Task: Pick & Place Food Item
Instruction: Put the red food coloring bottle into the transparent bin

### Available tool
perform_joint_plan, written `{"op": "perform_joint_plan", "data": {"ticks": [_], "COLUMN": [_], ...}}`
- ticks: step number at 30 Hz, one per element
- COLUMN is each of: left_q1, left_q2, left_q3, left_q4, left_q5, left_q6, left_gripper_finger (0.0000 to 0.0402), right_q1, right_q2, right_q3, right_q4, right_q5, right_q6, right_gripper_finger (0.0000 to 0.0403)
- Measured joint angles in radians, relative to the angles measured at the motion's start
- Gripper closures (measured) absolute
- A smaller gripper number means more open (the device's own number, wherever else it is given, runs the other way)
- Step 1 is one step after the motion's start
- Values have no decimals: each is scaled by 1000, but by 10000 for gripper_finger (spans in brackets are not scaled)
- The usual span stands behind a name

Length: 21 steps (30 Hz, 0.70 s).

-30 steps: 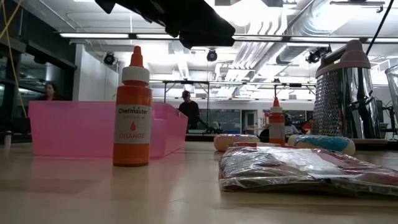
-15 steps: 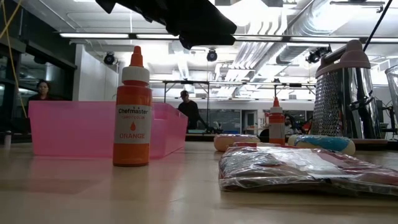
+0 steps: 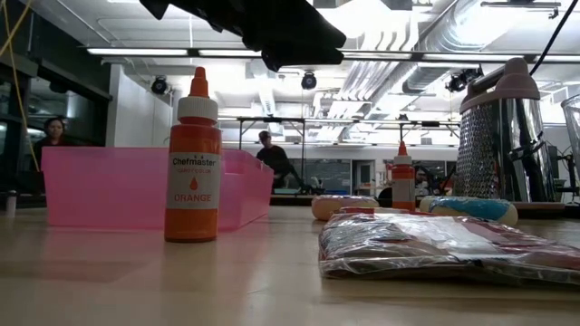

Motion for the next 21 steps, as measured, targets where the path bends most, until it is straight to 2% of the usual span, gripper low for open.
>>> {"op": "perform_joint_plan", "data": {"ticks": [5, 21], "left_q1": [0, 0], "left_q2": [0, 0], "left_q3": [0, 0], "left_q4": [0, -9], "left_q5": [0, 0], "left_q6": [0, 0], "left_gripper_finger": [203, 203], "right_q1": [-34, -52], "right_q2": [4, 4], "right_q3": [0, 0], "right_q4": [5, 30], "right_q5": [-47, -50], "right_q6": [-1, -19], "right_gripper_finger": [303, 291]}}
